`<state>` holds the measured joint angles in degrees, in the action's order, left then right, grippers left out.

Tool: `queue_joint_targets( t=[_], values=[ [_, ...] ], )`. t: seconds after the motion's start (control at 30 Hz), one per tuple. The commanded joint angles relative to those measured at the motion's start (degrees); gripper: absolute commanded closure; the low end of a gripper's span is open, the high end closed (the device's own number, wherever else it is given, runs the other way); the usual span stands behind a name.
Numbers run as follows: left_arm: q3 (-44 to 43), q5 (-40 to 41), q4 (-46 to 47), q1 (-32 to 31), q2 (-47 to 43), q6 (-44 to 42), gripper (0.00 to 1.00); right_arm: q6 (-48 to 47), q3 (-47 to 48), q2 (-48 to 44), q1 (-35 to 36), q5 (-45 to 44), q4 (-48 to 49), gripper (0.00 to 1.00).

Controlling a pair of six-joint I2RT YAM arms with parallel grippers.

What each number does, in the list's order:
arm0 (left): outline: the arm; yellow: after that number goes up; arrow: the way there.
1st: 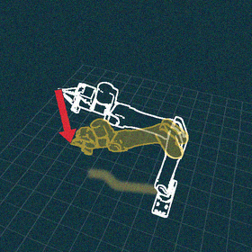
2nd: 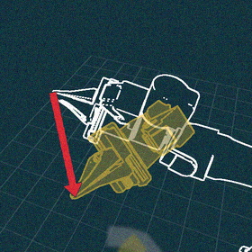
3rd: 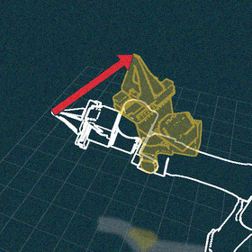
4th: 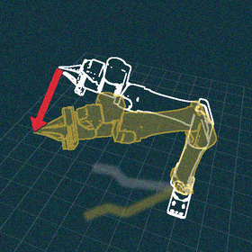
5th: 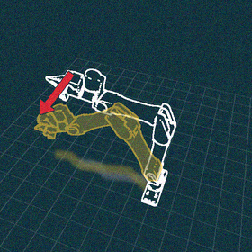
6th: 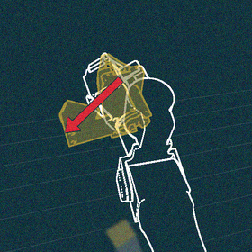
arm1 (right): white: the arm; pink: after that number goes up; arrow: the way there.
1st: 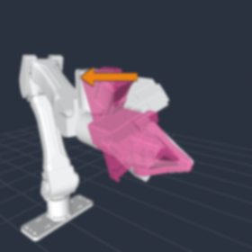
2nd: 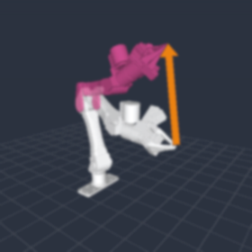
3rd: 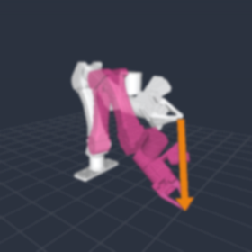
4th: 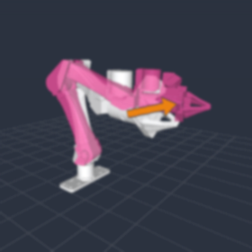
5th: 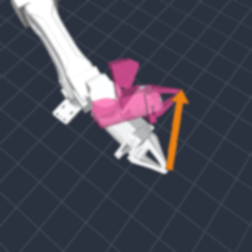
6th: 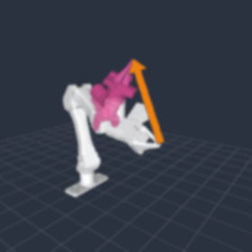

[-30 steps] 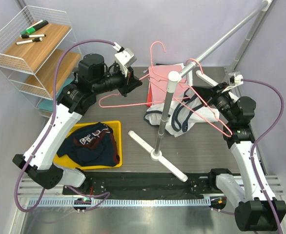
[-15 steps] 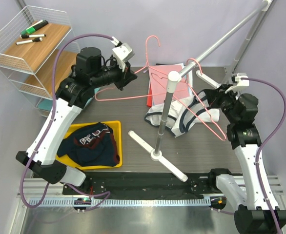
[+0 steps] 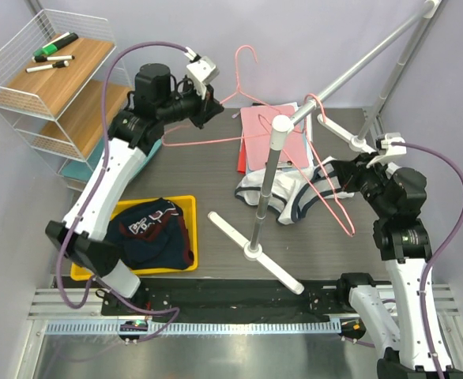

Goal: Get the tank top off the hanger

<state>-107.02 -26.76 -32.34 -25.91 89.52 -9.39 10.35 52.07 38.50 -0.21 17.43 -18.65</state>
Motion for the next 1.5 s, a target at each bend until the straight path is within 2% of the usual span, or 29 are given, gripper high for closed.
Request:
queue_joint_targets(
  t=[0.0, 0.27, 0.5, 0.6, 0.8, 1.03, 1.17, 1.3, 1.37, 1.47],
  values=[
    [-6.9, -5.0, 9.0, 2.9, 5.5, 1.6, 1.00, -2.3, 3.6, -3.7, 0.2, 1.1, -5.8, 0.99],
    [-19.3, -14.6, 13.0, 3.1, 18.2, 4.9, 1.00, -3.4, 8.2, -6.4, 0.2, 0.7, -13.7, 0.99],
    [-19.5, -23.9, 20.5, 2.9, 18.4, 6.9, 1.00, -2.2, 8.4, -7.1, 0.2, 2.7, -15.7, 0.99],
    [-19.6, -27.3, 26.1, 2.5, 18.8, 11.0, 1.00, -2.3, 8.2, -7.5, 0.2, 2.3, -16.5, 0.99],
    [-25.3, -32.4, 30.0, -0.2, 23.2, 15.4, 1.00, -2.1, 9.3, -8.1, 0.2, 2.2, -16.5, 0.99],
    [-23.4, -35.7, 32.5, -2.9, 23.3, 19.0, 1.00, -2.4, 9.5, -9.1, 0.2, 2.3, -16.9, 0.99],
    [-19.2, -36.8, 39.5, -4.8, 21.8, 22.3, 1.00, -2.4, 8.7, -9.6, 0.2, 2.3, -17.1, 0.99],
    [-14.6, -37.3, 49.4, -6.6, 20.0, 29.5, 1.00, -2.4, 8.1, -10.5, 0.2, 2.5, -17.6, 0.99],
    [-12.8, -37.4, 51.9, -7.4, 19.2, 31.1, 1.00, -2.4, 7.6, -11.3, 0.2, 2.4, -17.8, 0.99],
    [-14.0, -37.6, 50.9, -9.0, 19.6, 30.5, 1.00, -2.3, 6.7, -12.0, 0.2, 2.7, -17.7, 0.99]
  ],
)
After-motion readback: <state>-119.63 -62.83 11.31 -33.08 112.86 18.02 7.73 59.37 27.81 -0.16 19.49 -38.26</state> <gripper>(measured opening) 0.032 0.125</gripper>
